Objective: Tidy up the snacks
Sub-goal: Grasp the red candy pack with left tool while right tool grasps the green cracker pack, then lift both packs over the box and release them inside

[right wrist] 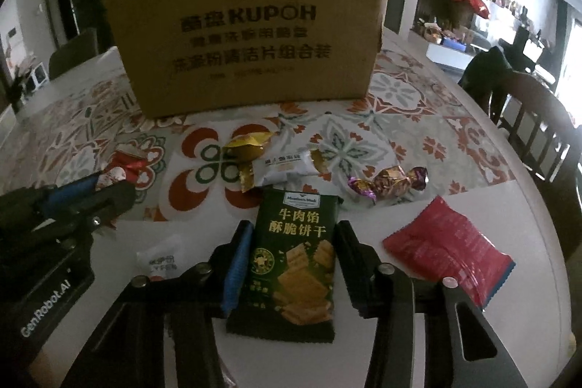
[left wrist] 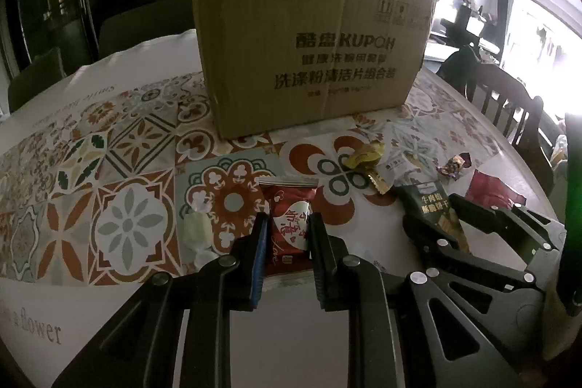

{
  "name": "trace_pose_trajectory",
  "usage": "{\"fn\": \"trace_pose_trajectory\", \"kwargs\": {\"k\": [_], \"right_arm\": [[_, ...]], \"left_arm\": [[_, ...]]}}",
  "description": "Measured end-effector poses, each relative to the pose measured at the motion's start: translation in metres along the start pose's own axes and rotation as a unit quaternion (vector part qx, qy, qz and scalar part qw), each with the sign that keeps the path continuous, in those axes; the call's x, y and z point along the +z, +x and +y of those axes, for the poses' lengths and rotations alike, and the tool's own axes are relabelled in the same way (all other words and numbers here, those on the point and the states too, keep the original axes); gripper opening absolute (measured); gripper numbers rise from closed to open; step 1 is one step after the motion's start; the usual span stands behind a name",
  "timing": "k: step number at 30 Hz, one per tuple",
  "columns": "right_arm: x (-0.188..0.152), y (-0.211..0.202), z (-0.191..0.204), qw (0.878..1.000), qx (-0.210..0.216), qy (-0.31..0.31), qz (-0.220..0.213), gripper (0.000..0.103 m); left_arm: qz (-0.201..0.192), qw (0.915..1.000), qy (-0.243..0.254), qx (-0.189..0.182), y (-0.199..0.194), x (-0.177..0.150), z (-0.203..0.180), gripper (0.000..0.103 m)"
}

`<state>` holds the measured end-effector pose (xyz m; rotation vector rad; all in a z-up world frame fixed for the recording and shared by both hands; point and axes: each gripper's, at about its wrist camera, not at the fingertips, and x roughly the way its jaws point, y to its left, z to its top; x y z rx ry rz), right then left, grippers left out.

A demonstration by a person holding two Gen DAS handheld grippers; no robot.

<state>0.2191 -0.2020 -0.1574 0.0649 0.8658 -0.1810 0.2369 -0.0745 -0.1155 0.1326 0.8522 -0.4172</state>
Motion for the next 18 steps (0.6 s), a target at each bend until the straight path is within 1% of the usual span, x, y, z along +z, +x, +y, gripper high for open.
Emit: {"fn": "trace_pose_trajectory", "kwargs": {"k": [2,6,11,18], "right_arm": [[-0.001,-0.002,0.000,1.000,-0.004,-0.006,-0.001,0.047],[0.000,-0.009,-0.005,1.000,0.010,0.001,-0.003,0.047],[0.009,-0.026,-0.009,0.999,0.027,0.007,-0.021,0.047],[0.026,-0.050,-0.017,0.997,0.055,0.015,-0.050,0.047]], "left_arm": [[-0.004,1.0000,0.001,0.001,-0.003,0.000,-0.001,0.023],[-0.018,0.9998,0.004,0.002,-0.013,0.003,-0.005,0.023],[-0.034,0.9994,-0.004,-0.003,-0.027,0.011,-0.006,0.023],[-0.066,0.9978,0.001,-0.002,-0.051,0.029,-0.012,0.023]]}}
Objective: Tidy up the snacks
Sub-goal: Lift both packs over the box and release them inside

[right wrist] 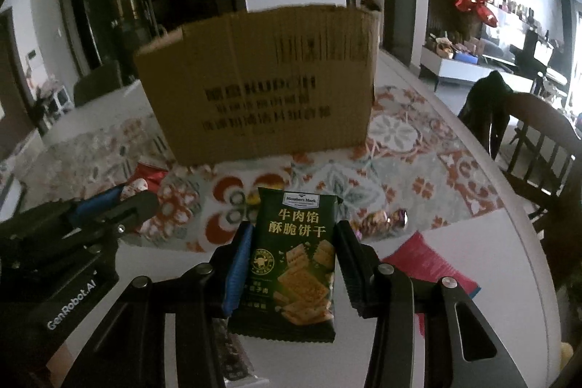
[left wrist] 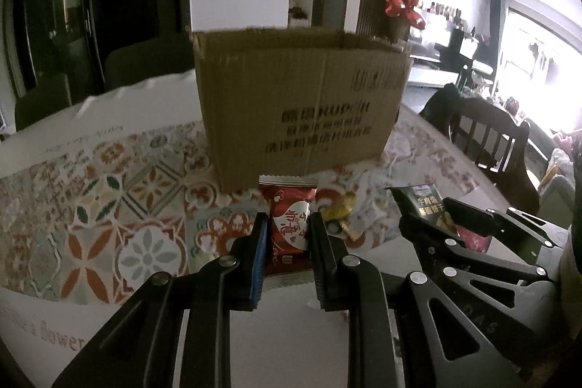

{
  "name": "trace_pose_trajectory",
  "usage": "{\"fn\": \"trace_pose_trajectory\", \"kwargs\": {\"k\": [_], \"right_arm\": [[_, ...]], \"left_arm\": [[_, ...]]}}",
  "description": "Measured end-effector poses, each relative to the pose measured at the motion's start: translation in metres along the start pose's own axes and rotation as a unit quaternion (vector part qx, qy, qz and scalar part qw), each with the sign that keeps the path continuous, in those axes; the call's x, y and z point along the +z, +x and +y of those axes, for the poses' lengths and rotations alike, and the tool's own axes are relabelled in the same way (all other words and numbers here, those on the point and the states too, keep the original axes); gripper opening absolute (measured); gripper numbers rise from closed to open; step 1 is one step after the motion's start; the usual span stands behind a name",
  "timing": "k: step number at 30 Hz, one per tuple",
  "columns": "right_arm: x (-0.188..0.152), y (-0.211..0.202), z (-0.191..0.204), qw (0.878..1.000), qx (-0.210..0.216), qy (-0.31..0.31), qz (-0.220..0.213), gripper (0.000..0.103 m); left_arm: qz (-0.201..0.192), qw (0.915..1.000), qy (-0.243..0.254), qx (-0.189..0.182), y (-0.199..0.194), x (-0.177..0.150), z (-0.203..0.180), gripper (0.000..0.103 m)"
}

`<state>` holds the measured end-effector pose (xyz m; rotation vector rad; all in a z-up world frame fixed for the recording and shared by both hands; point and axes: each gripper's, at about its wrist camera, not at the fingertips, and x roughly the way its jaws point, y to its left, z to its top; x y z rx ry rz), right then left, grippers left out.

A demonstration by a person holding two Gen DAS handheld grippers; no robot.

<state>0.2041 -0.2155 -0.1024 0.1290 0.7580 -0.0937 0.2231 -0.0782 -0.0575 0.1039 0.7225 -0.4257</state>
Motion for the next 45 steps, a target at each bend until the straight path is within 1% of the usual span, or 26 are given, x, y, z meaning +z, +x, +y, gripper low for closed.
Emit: {"fn": "trace_pose_trajectory", "kwargs": {"k": [7,12,19,24,25,26,31,32,33,37,40,41,45], "right_arm": [[0.023,-0.020,-0.007,0.999,0.027,0.005,-0.034,0.047],[0.042,-0.036,-0.010,0.997,0.037,-0.006,-0.070,0.047],[0.083,-0.046,-0.016,0.993,0.054,-0.020,-0.105,0.047],[0.111,-0.046,-0.017,0.990,0.063,-0.039,-0.121,0.047],[0.122,-0.047,-0.016,0.989,0.066,-0.050,-0.127,0.047],[0.122,-0.047,-0.016,0.989,0.066,-0.050,-0.127,0.047],[0.147,-0.042,-0.013,0.986,0.072,-0.073,-0.133,0.047],[0.158,-0.036,-0.013,0.985,0.079,-0.079,-0.129,0.047],[0.158,-0.036,-0.013,0.985,0.079,-0.079,-0.129,0.047],[0.175,-0.024,-0.013,0.984,0.088,-0.088,-0.125,0.047],[0.186,-0.011,-0.013,0.984,0.091,-0.096,-0.118,0.047],[0.195,0.000,-0.015,0.985,0.094,-0.097,-0.108,0.047],[0.202,0.014,-0.018,0.987,0.092,-0.096,-0.093,0.047]], "left_arm": [[-0.036,0.9993,0.003,0.004,-0.021,0.023,-0.002,0.023],[-0.063,0.9979,0.007,0.010,-0.032,0.044,-0.002,0.023],[-0.099,0.9945,0.019,0.026,-0.044,0.079,-0.004,0.023],[-0.116,0.9923,0.027,0.035,-0.044,0.103,-0.002,0.023],[-0.118,0.9920,0.027,0.036,-0.044,0.107,-0.002,0.023],[-0.120,0.9918,0.027,0.036,-0.043,0.111,-0.001,0.023],[-0.111,0.9930,0.023,0.032,-0.028,0.135,0.004,0.023],[-0.109,0.9933,0.021,0.031,-0.025,0.139,0.005,0.023],[-0.106,0.9937,0.020,0.029,-0.021,0.143,0.006,0.023],[-0.088,0.9957,0.012,0.027,-0.001,0.158,0.011,0.023],[-0.076,0.9966,0.006,0.033,0.012,0.167,0.014,0.023],[-0.070,0.9968,0.003,0.036,0.018,0.170,0.015,0.023],[-0.055,0.9974,0.001,0.048,0.033,0.177,0.018,0.023]]}}
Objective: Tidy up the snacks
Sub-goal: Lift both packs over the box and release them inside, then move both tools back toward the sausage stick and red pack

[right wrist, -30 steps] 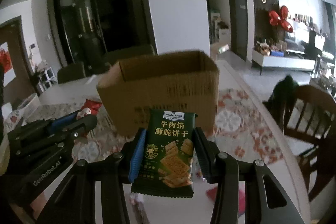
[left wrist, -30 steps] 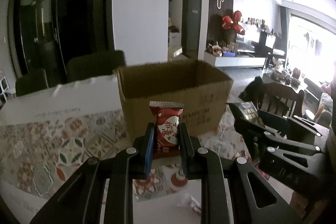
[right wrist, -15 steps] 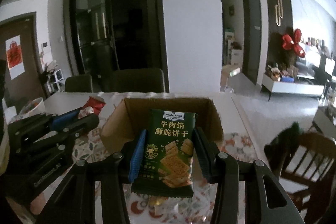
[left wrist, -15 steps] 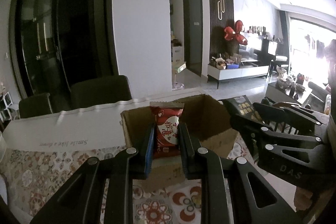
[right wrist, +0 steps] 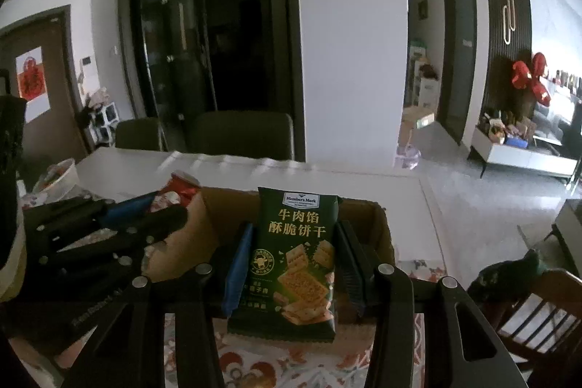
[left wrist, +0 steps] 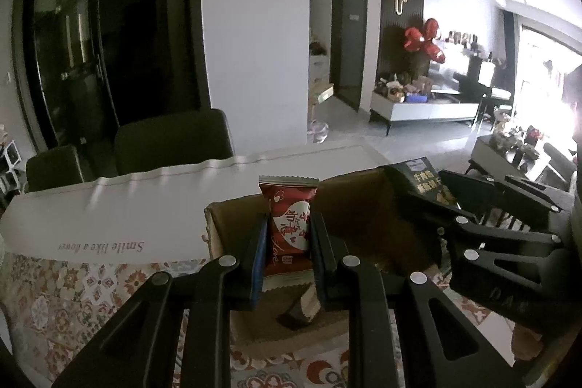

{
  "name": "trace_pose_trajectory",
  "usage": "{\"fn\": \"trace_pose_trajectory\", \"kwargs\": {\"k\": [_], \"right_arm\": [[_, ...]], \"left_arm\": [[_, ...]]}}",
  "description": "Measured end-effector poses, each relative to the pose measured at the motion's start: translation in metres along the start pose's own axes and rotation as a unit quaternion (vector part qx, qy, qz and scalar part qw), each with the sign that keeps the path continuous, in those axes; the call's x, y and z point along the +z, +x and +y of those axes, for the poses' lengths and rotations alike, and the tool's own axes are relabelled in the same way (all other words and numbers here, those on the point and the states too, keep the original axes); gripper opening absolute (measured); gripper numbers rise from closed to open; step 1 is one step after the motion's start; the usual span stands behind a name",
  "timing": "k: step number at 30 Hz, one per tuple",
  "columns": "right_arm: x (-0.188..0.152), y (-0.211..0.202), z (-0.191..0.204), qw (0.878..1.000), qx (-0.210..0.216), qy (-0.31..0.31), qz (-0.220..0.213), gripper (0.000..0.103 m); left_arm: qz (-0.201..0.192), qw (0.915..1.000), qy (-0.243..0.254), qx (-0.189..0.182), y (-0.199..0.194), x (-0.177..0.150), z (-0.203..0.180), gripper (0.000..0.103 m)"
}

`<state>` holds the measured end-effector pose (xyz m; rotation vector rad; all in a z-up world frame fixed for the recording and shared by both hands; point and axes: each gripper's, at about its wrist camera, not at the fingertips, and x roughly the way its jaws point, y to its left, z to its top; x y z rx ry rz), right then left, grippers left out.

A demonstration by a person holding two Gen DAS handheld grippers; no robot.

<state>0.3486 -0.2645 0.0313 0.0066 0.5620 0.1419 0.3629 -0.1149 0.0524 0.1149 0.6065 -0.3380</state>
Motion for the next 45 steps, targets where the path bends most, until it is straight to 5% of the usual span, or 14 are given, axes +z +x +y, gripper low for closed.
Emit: {"fn": "trace_pose_trajectory", "kwargs": {"k": [3,5,6,7,9,25,36,45], "right_arm": [[0.002,0.015,-0.010,1.000,0.000,0.003,0.014,0.047],[0.004,0.021,-0.012,1.000,-0.002,0.002,0.018,0.047],[0.006,0.024,-0.013,1.000,-0.002,0.000,0.020,0.048],[0.006,0.026,-0.015,1.000,-0.004,-0.003,0.025,0.049],[0.006,0.027,-0.016,1.000,-0.010,-0.005,0.029,0.068],[-0.035,-0.040,-0.007,1.000,-0.016,-0.020,0.004,0.075],[-0.062,-0.085,-0.001,0.998,-0.015,-0.047,0.040,0.075],[-0.093,-0.098,-0.004,0.989,-0.020,-0.080,0.119,0.075]], "left_arm": [[0.005,1.0000,0.000,0.007,0.011,0.003,0.001,0.026],[0.008,0.9999,-0.002,0.011,0.015,0.003,0.002,0.057],[0.008,0.9999,-0.006,0.013,0.015,0.003,0.003,0.062],[0.002,0.9997,-0.013,0.020,0.012,0.003,0.004,0.063],[0.000,0.9992,-0.015,0.038,0.007,0.000,0.004,0.063],[-0.036,0.9958,-0.045,0.071,-0.073,-0.048,-0.009,0.089],[0.013,0.9949,-0.072,0.069,-0.104,-0.082,-0.031,0.095],[0.076,0.9900,-0.092,0.076,-0.112,-0.122,-0.043,0.095]]}}
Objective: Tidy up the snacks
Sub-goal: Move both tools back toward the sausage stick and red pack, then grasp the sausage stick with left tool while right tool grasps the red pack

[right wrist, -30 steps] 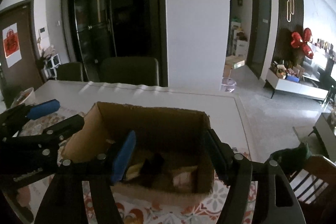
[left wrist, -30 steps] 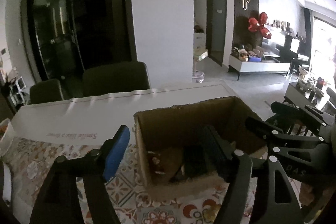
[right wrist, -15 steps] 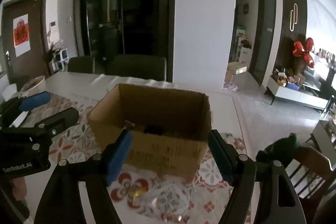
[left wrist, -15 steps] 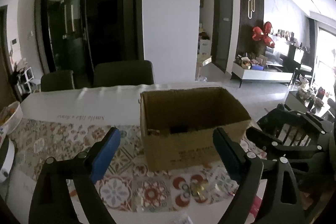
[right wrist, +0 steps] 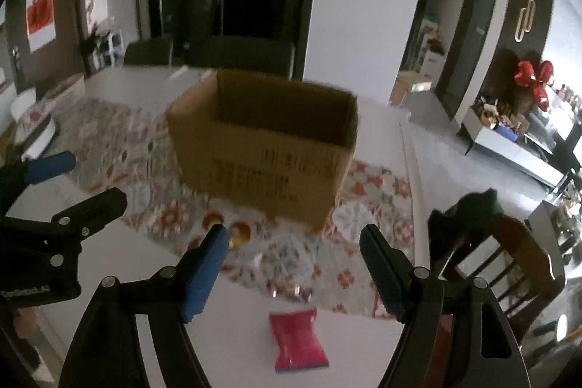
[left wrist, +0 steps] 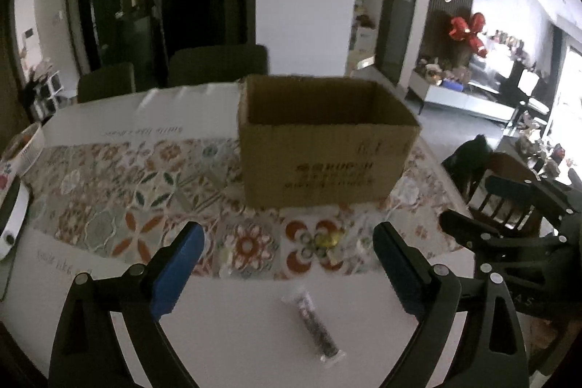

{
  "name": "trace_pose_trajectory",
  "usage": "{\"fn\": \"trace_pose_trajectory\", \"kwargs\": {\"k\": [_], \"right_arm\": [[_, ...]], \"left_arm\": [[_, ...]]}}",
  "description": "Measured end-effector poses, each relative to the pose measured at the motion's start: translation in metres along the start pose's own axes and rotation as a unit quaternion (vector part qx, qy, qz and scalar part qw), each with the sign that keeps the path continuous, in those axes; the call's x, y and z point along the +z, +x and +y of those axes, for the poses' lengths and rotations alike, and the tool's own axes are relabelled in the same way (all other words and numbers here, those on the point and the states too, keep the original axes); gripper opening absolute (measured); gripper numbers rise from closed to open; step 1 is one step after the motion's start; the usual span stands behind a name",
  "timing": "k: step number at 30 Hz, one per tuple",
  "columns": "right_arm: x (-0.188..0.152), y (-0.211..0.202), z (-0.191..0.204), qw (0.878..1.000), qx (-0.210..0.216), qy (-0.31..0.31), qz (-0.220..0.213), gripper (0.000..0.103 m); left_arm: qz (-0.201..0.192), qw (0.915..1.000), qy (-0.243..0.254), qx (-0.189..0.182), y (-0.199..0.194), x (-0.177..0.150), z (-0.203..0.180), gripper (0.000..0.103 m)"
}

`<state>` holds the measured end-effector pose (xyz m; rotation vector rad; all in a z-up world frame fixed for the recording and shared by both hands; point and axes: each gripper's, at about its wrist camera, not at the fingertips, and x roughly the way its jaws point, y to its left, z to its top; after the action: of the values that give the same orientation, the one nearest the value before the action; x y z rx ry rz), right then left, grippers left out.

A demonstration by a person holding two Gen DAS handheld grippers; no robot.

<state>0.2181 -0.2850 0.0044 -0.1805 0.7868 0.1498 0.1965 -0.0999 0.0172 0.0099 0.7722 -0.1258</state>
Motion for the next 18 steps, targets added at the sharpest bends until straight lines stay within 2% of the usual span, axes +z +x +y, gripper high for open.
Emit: {"fn": "trace_pose_trajectory", "kwargs": {"k": [3,7,15,18], "right_arm": [[-0.009,0.007,0.002,1.000,0.007,-0.003,0.029,0.075],[-0.020,0.017,0.001,0.997,0.020,0.003,0.068,0.075],[-0.044,0.036,-0.001,0.992,0.007,0.004,0.127,0.075],[-0.052,0.043,-0.004,0.989,0.007,0.010,0.144,0.075]], "left_arm": [[0.022,0.9997,-0.007,0.003,0.005,-0.010,0.000,0.095],[0.076,0.9968,-0.026,-0.006,0.021,-0.024,0.001,0.095],[0.145,0.9887,-0.037,-0.014,0.049,-0.051,-0.005,0.094],[0.171,0.9843,-0.043,-0.017,0.061,-0.059,-0.008,0.087]]}}
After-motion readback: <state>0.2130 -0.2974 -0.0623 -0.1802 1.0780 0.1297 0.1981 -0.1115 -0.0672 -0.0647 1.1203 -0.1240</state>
